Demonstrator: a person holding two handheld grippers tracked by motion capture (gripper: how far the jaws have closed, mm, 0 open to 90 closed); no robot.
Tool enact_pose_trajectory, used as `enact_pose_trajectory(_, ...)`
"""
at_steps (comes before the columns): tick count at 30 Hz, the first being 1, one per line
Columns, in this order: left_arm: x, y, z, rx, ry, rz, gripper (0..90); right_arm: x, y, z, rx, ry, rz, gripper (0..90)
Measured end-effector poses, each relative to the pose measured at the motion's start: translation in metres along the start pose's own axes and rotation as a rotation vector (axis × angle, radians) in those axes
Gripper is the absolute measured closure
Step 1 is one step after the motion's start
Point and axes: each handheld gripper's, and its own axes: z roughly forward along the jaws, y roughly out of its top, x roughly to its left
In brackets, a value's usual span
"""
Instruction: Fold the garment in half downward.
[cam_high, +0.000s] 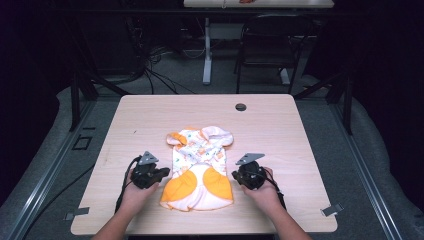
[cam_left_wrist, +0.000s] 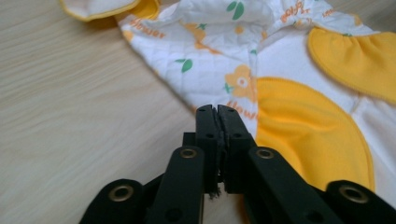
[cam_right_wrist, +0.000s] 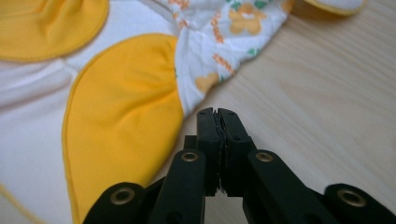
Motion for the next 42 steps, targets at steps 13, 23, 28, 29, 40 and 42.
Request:
enact_pose_trajectory(13,-0.002,0.022,0.040,0.053,0.012,0.022,89.8,0.006,0.041,0.047,0.032,0.005,-0.004,89.5)
enact_pose_trajectory(23,-0.005,0.015,0.034,0.056,0.001,0.059,89.9,0.010,0.034,0.044,0.050,0.016,-0.036,89.6)
enact_pose_trajectory(28,-0.010,0.011,0.029,0.068,-0.017,0.074,89.9,0.015,0.028,0.038,0.062,0.030,-0.064,89.7)
enact_pose_trajectory(29,-0.010,0.009,0.028,0.066,-0.023,0.070,89.9,0.016,0.028,0.037,0.064,0.037,-0.070,89.6)
enact_pose_trajectory(40,-0.021,-0.004,0.018,0.057,-0.064,0.061,90.0,0.027,0.009,0.025,0.041,0.067,-0.072,89.6)
enact_pose_trajectory(42,-0.023,-0.005,0.017,0.060,-0.067,0.067,90.0,0.029,0.007,0.023,0.040,0.069,-0.070,89.7)
